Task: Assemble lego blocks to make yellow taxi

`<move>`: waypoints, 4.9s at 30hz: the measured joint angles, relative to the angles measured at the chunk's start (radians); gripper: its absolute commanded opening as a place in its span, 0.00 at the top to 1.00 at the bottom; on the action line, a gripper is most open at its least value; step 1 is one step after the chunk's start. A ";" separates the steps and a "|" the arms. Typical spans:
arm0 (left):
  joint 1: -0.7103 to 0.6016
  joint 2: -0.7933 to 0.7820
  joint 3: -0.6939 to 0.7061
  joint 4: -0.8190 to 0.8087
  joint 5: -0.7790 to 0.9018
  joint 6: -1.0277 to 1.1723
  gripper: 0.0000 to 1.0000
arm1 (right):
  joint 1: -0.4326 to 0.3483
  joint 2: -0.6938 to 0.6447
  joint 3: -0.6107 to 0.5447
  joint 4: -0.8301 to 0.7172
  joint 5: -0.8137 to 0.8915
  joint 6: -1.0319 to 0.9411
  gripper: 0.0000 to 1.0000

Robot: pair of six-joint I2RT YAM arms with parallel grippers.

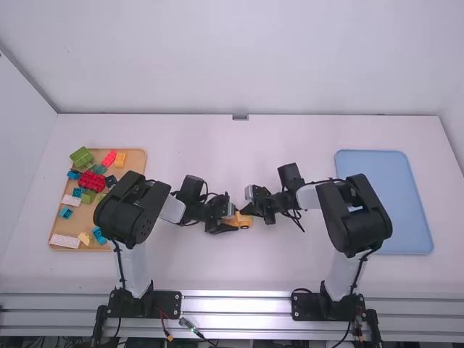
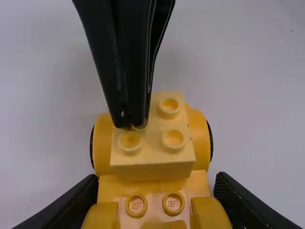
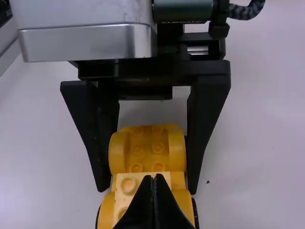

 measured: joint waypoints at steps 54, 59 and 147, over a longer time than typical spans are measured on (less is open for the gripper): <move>0.000 0.000 0.000 -0.004 -0.007 0.001 0.01 | -0.112 -0.267 0.199 -0.439 0.161 0.002 0.01; 0.002 -0.005 0.000 -0.010 -0.008 -0.009 0.01 | -0.127 -0.268 0.199 -0.425 0.208 0.066 0.01; 1.216 -0.468 0.254 -1.075 -0.998 -1.102 0.27 | -0.151 -0.267 0.354 -0.322 0.467 0.328 0.01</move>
